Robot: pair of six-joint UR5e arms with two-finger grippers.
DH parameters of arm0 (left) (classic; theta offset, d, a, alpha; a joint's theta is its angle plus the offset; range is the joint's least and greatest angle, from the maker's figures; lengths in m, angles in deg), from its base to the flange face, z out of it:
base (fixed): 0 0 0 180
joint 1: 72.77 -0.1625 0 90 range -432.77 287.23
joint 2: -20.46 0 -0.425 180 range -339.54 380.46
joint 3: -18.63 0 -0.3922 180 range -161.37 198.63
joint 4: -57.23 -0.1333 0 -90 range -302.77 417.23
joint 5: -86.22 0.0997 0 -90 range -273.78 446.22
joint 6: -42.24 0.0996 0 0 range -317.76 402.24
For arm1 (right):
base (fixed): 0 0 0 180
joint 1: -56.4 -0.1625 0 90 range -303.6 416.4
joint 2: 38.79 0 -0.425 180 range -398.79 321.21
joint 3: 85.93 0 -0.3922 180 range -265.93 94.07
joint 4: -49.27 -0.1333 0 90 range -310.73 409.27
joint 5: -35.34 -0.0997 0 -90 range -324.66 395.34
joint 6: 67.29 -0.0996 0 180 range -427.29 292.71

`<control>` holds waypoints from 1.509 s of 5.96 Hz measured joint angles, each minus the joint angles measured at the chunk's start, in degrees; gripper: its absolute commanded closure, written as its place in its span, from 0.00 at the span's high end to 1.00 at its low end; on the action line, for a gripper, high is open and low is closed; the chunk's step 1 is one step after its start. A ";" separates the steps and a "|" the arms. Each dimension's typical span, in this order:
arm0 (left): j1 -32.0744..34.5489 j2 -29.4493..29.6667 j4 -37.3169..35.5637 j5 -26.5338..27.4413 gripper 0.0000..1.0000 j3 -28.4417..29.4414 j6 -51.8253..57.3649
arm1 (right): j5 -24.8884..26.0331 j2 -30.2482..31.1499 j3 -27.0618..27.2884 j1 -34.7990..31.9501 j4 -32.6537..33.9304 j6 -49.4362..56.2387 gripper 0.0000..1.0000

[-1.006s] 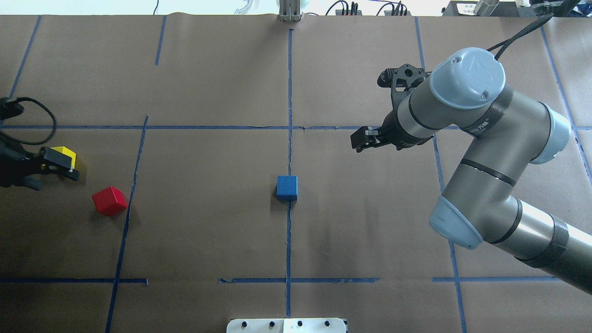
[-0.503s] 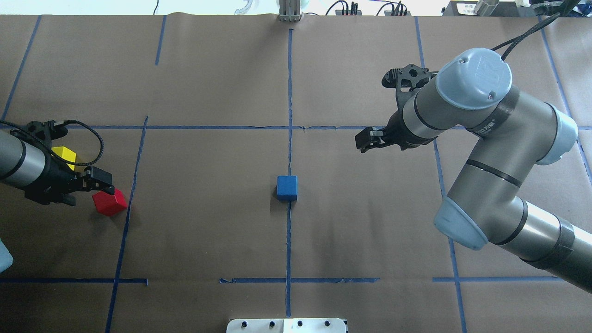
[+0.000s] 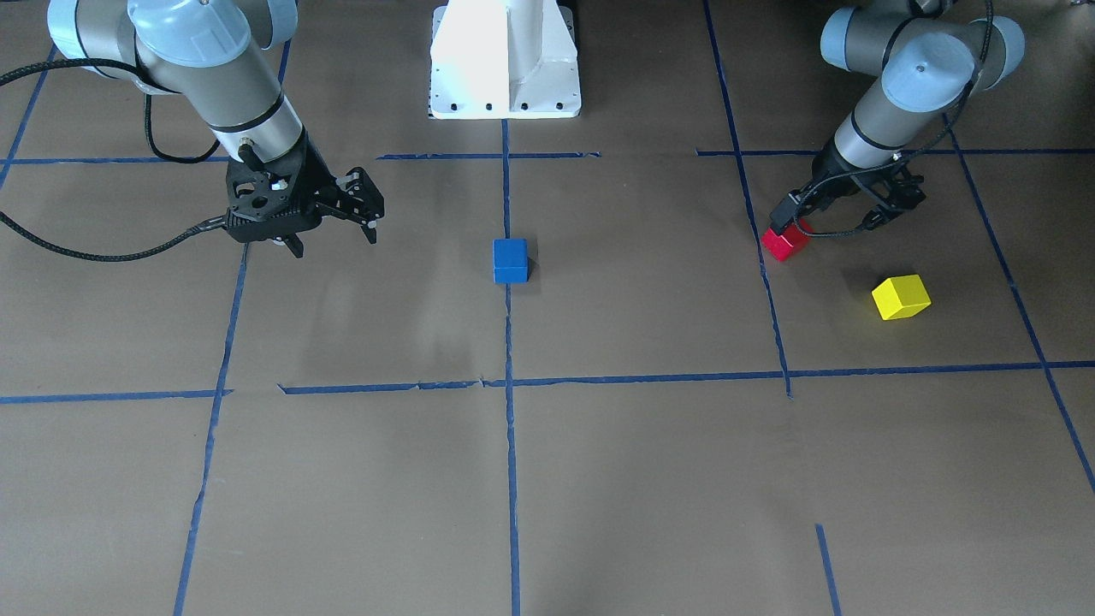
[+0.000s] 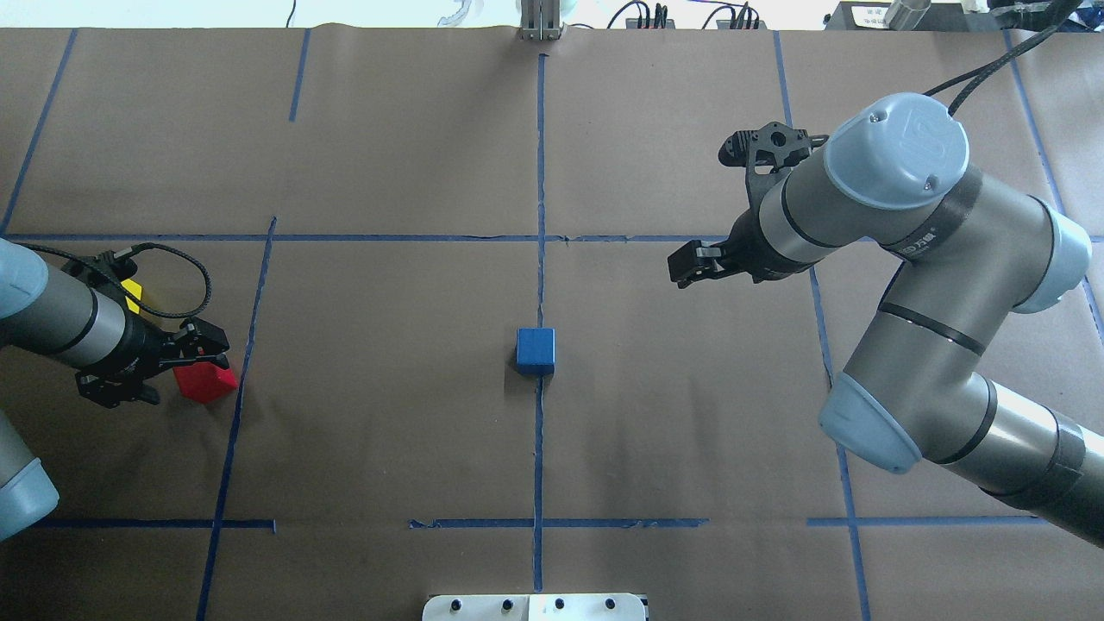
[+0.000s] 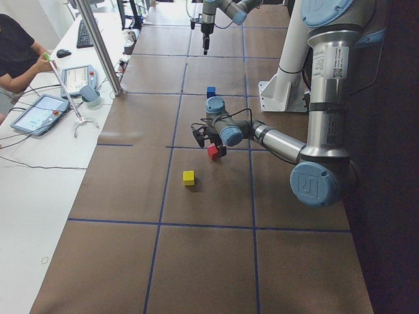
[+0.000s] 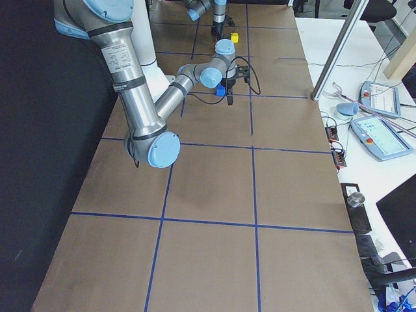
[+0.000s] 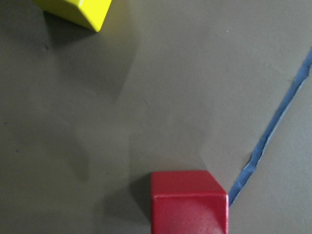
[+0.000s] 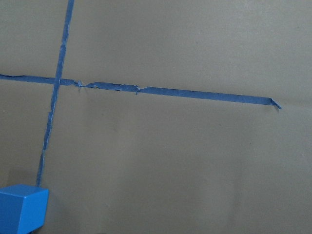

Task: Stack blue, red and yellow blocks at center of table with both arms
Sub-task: 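Grasp the red cube with the left gripper while the right arm withdraws, then carry the red cube with the left gripper above the blue cube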

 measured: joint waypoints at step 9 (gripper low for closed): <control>-2.67 14.84 -6.48 2.38 0.00 -1.19 6.17 | -3.93 6.81 4.27 -5.43 0.04 6.37 1.00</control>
